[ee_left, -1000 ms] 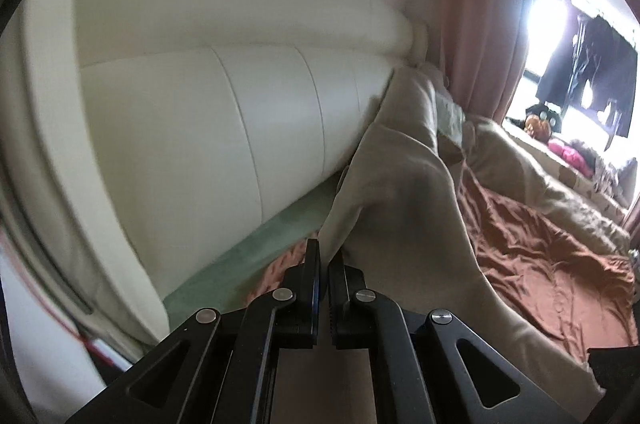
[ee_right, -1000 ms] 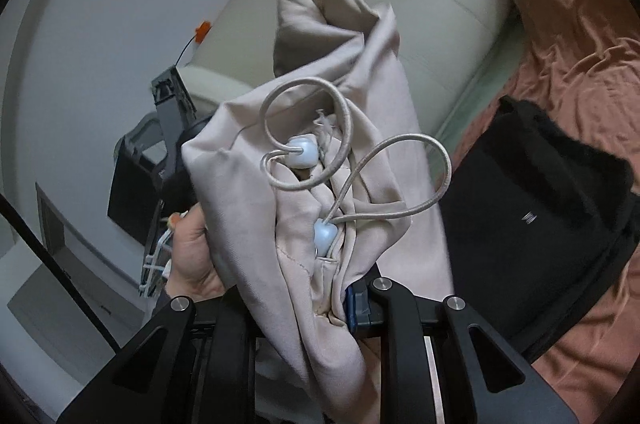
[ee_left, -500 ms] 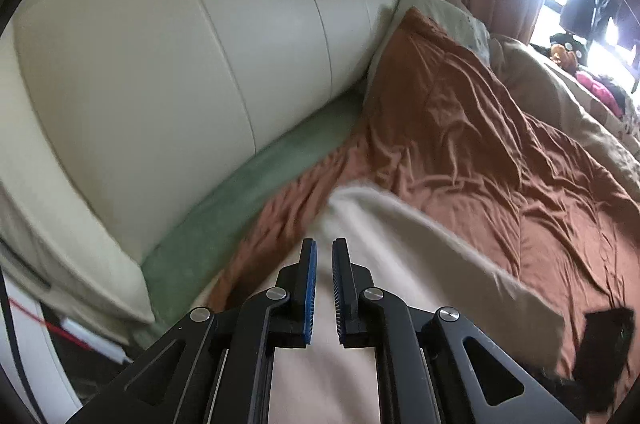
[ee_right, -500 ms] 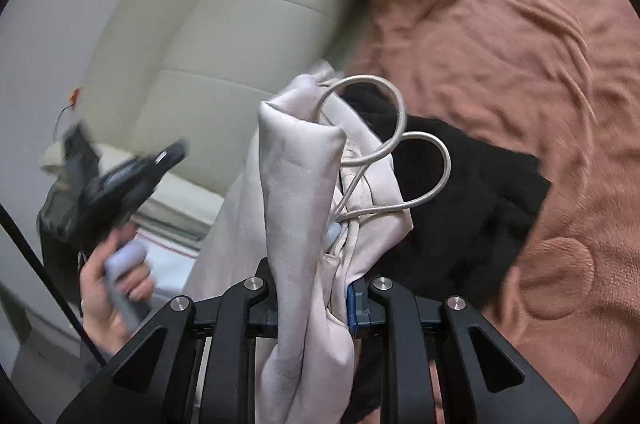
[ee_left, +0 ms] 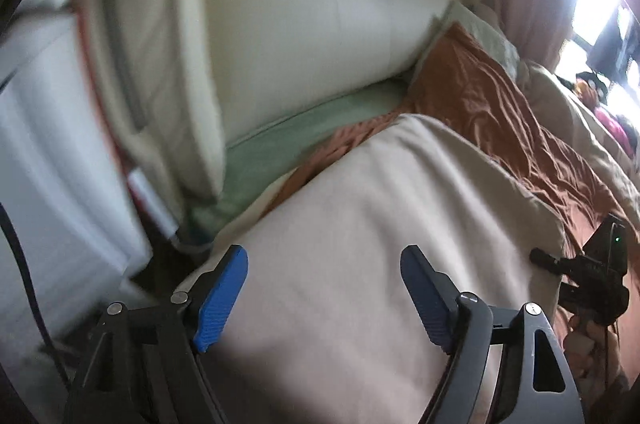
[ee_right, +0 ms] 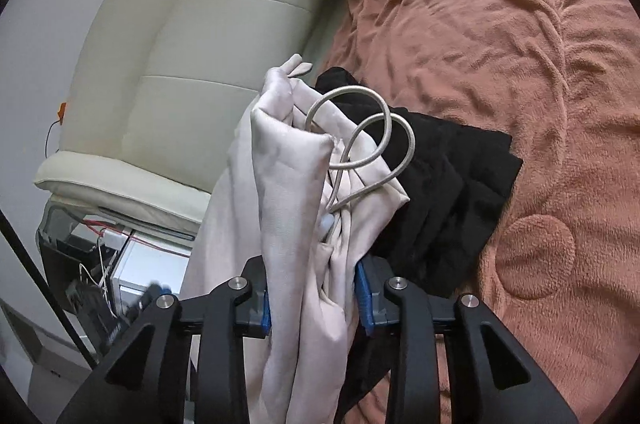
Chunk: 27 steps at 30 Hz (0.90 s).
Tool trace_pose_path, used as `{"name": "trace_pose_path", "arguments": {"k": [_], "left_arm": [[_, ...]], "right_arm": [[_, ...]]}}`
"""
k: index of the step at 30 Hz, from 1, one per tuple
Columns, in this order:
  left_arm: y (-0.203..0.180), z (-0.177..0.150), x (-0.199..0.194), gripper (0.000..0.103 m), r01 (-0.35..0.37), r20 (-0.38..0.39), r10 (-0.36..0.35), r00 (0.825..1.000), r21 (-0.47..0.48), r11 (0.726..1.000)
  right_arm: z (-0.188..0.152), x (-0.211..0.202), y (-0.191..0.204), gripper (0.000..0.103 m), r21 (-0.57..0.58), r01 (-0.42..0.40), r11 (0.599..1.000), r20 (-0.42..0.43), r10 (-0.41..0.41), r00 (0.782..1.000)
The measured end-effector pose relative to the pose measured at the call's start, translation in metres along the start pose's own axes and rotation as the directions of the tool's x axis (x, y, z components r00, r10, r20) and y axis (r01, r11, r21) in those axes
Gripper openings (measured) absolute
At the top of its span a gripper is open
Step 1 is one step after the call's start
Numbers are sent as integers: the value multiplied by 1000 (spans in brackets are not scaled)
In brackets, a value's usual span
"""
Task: Fold large clothes
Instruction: 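Lower the jacket onto the black garment by the headboard with both grippers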
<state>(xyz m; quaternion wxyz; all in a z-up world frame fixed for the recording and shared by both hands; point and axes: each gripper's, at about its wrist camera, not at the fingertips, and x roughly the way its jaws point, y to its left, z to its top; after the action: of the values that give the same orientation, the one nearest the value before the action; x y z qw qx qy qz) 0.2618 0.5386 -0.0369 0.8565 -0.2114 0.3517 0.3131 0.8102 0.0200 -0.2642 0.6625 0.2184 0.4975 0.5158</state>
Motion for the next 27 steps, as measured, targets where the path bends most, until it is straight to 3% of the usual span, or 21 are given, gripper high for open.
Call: {"name": "trace_pose_path", "arguments": {"k": [6,12,16,19,21,22,24,27], "left_arm": [[25,-27,-16,93,7,17,-6,1000,-95,995],[38,-48,0,101,27,5,-26,1000,-226,974],[47,-60,26,101,56,-24,-68,997,-334,941],[56,-67,41,100,139,-18,-164,986,-440,887],[56,-67,38,72,178,27,-186,982,-452,874],[50,-64,33,68,161,34,-162,986,-418,894],[40,-56,24,49,118,35,-113,993,-364,924],[36,-43,15,28,94,29,-89,996,-338,936]], "right_arm": [[6,16,-10,29,6,3,1000,-1,-3,1000],[7,21,-12,29,11,7,1000,-1,-7,1000],[8,23,-16,29,12,-5,1000,-4,5,1000],[9,26,-19,29,13,-17,1000,-5,17,1000],[10,26,-18,29,0,-19,1000,0,19,1000],[10,26,-16,27,-13,-20,1000,6,21,1000],[10,23,-7,22,-61,-21,998,16,22,1000],[11,21,4,20,-93,-34,995,25,37,999]]}}
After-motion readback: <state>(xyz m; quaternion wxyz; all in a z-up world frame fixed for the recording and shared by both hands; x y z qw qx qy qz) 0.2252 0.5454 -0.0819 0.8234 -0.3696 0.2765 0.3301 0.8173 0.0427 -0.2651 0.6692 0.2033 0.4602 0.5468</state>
